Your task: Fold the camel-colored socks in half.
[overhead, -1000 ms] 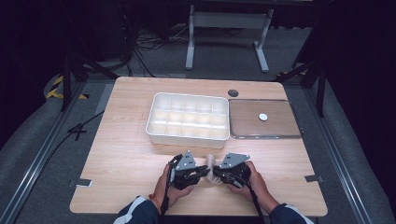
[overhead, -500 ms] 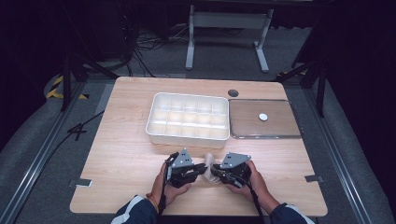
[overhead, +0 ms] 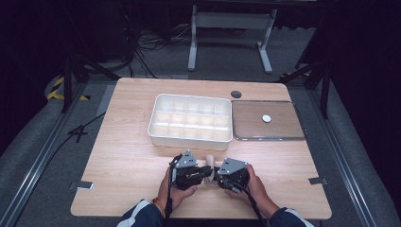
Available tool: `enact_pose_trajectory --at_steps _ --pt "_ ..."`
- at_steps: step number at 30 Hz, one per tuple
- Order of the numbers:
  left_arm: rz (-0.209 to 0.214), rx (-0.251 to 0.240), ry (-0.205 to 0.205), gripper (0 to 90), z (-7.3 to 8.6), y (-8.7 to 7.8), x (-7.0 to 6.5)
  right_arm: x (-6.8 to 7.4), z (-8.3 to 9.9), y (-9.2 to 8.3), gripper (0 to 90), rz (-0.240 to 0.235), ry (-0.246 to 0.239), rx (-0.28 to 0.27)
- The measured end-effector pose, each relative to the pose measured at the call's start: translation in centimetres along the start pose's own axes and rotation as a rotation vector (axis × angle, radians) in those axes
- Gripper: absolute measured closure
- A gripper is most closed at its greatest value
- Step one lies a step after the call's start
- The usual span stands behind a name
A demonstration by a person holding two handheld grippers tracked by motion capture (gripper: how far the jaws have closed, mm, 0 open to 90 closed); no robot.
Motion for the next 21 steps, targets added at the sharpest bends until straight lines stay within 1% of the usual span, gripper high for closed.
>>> enact_pose_trajectory --at_steps 1,2,3,4,5,6,7,8,10,11,13,14,15,16,17,19,21 --pt "-0.007 0.004 0.004 82.6 0.0 -0.1 0.0 0.0 0.0 0.0 64.2 0.0 0.0 0.0" --pt "-0.022 0.005 0.02 82.7 0.0 -0.3 0.1 -0.5 0.1 -0.3 57.9 -0.022 0.024 -0.002" --pt "-0.022 0.005 0.02 82.7 0.0 -0.3 0.1 -0.5 0.1 -0.3 57.9 -0.022 0.024 -0.002" --pt "-0.029 0.005 0.02 82.7 0.0 -0.4 0.2 -0.8 0.2 -0.6 56.8 -0.028 0.036 0.0" --pt "-0.035 0.007 0.019 82.7 0.0 -0.6 0.3 -1.1 0.3 -1.1 56.9 -0.029 0.037 -0.002" --pt "-0.037 -0.003 0.019 82.7 0.0 -0.7 0.5 -1.3 0.4 -1.7 57.3 -0.032 0.038 -0.005" --pt "-0.041 0.004 0.021 82.7 -0.1 -0.8 0.6 -1.5 0.5 -2.3 58.3 -0.037 0.041 -0.011" --pt "-0.044 0.001 0.023 82.7 -0.1 -0.8 0.6 -1.6 0.7 -2.8 61.1 -0.04 0.04 -0.01" --pt "-0.038 -0.009 0.026 82.7 -0.2 -0.8 0.6 -1.7 1.2 -3.2 66.1 -0.035 0.026 0.007" --pt "-0.041 -0.004 0.03 82.7 -0.2 -0.7 0.5 -1.6 1.4 -3.0 67.1 -0.04 0.029 0.018" --pt "-0.034 -0.001 0.046 82.7 -0.3 -0.5 0.3 -1.1 1.8 -2.3 68.8 -0.044 0.01 0.054" --pt "-0.034 0.007 0.063 82.6 -0.3 -0.2 0.0 -1.0 1.9 -2.1 70.2 -0.047 0.006 0.059" --pt "-0.033 0.017 0.074 82.6 -0.3 0.0 -0.2 -0.8 1.8 -1.8 71.3 -0.058 0.017 0.048" --pt "-0.032 0.021 0.087 82.6 -0.3 0.4 -0.4 -0.7 1.7 -1.7 71.3 -0.057 0.019 0.049" --pt "-0.019 0.021 0.087 82.5 -0.2 0.7 -0.6 -0.6 1.6 -1.6 71.3 -0.052 0.009 0.048" --pt "-0.003 0.041 0.101 82.5 -0.1 1.2 -1.0 -0.6 1.6 -1.6 71.3 -0.05 0.006 0.046" --pt "0.014 0.063 0.13 82.4 0.0 1.8 -1.4 -0.6 1.6 -1.5 71.1 -0.052 0.01 0.042"
Point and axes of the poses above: each handheld gripper's, and its own axes: y roughly forward along the jaws, z roughly out of its underside, x roughly to its left, the point moved 4 cm from there along y, roughly forward along the jaws, and after that the axes turned 9 degrees about z, right-handed, at the moved point
